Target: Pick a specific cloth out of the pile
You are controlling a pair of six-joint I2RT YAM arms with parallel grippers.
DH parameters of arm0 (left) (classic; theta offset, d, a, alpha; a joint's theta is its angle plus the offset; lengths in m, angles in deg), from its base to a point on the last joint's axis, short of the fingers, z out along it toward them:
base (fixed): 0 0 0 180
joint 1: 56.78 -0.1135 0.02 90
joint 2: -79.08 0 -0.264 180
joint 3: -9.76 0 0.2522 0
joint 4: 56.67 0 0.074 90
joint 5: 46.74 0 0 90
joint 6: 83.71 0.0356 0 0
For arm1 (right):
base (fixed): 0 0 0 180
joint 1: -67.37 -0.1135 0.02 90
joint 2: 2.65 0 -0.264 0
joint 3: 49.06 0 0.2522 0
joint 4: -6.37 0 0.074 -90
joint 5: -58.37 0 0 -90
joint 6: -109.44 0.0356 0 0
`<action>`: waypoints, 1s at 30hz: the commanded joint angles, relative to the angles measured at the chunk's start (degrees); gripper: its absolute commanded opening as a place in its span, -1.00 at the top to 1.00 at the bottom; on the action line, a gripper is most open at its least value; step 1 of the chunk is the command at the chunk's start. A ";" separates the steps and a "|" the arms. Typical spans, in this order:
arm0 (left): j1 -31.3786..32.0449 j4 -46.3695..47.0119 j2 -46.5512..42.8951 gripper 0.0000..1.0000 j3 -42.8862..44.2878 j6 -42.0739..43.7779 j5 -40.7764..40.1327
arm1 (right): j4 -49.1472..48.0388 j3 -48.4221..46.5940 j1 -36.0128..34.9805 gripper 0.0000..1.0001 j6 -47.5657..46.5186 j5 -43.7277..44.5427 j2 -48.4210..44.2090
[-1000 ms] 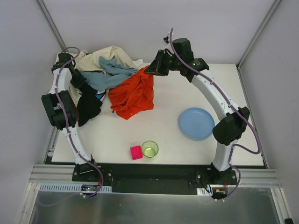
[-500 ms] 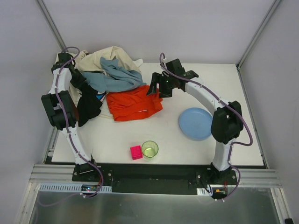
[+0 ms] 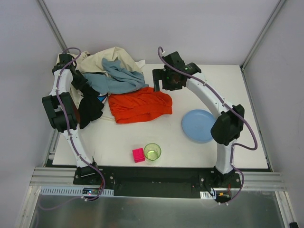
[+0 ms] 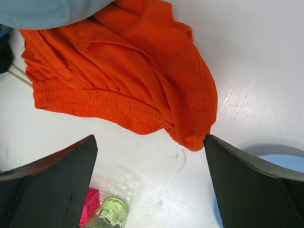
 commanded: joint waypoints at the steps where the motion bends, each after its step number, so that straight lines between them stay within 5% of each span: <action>1: -0.91 -0.59 -1.64 0.85 0.57 -0.29 -0.38 | 7.20 -5.11 1.32 -0.92 -3.75 6.09 3.67; 18: -0.91 -0.59 -0.94 0.85 0.83 -0.03 -0.03 | -8.35 -10.91 3.08 -0.92 4.86 -23.44 19.23; 30: -0.91 -0.59 -0.76 0.86 1.01 -0.03 0.32 | -12.05 -16.01 -2.54 -0.92 9.61 -26.88 26.88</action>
